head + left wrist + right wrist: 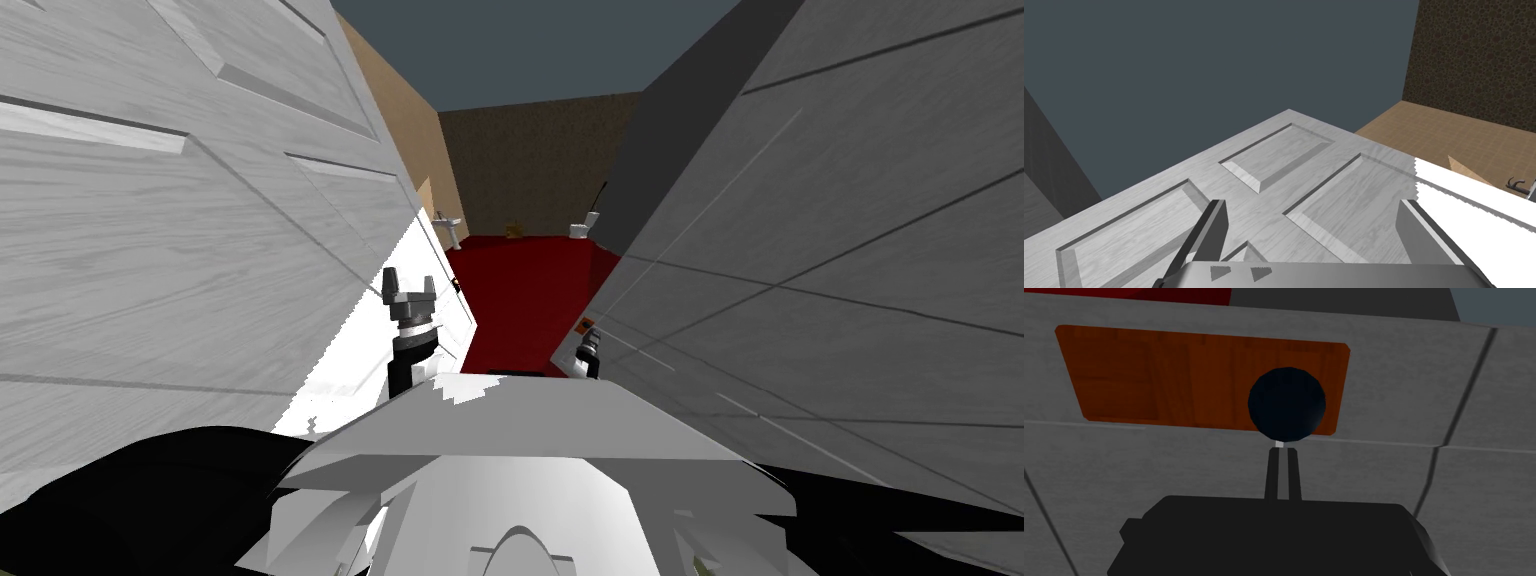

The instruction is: Push the door open

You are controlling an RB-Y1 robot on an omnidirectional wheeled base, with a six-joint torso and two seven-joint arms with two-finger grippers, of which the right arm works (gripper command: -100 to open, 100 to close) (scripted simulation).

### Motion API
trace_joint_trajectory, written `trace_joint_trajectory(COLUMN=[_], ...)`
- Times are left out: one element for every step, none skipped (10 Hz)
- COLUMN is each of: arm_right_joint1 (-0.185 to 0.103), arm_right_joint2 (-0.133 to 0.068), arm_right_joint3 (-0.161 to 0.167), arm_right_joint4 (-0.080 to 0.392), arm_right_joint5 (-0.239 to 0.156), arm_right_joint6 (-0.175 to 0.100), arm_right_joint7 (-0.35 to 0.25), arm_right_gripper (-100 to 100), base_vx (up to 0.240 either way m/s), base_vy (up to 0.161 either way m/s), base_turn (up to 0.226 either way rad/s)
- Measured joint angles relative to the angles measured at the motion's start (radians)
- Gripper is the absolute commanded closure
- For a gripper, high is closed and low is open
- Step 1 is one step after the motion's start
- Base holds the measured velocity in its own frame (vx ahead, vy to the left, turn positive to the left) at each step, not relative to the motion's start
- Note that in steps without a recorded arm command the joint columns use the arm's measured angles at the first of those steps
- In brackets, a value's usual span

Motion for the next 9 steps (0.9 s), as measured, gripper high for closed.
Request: trace_joint_trajectory(arm_right_joint1=[0.0,0.001,-0.001,-0.005,-0.002,-0.001,0.0,0.003,0.003], arm_right_joint2=[0.003,0.007,0.011,0.016,0.024,0.034,0.035,0.031,0.027], arm_right_joint3=[0.0,-0.002,-0.004,-0.005,-0.008,-0.01,-0.01,-0.011,-0.011], arm_right_joint4=[-0.003,-0.007,-0.007,-0.003,-0.012,-0.02,-0.02,-0.021,-0.016], arm_right_joint5=[-0.002,-0.005,-0.009,-0.012,-0.017,-0.021,-0.021,-0.022,-0.023], arm_right_joint6=[0.0,0.001,0.0,-0.003,-0.002,0.0,0.0,-0.002,-0.006], arm_right_joint7=[0.003,0.008,0.012,0.015,0.022,0.029,0.031,0.029,0.026], arm_right_gripper=[-100,-100,-100,-100,-100,-100,-100,-100,-100], base_vx=[-0.154,-0.148,-0.133,-0.111,-0.126,-0.062,0.103,0.185,0.171], base_vy=[0.207,0.229,0.206,0.227,0.222,0.096,-0.053,-0.146,-0.166], base_turn=[-0.024,-0.043,-0.041,-0.033,-0.032,-0.017,0.035,0.043,0.028])
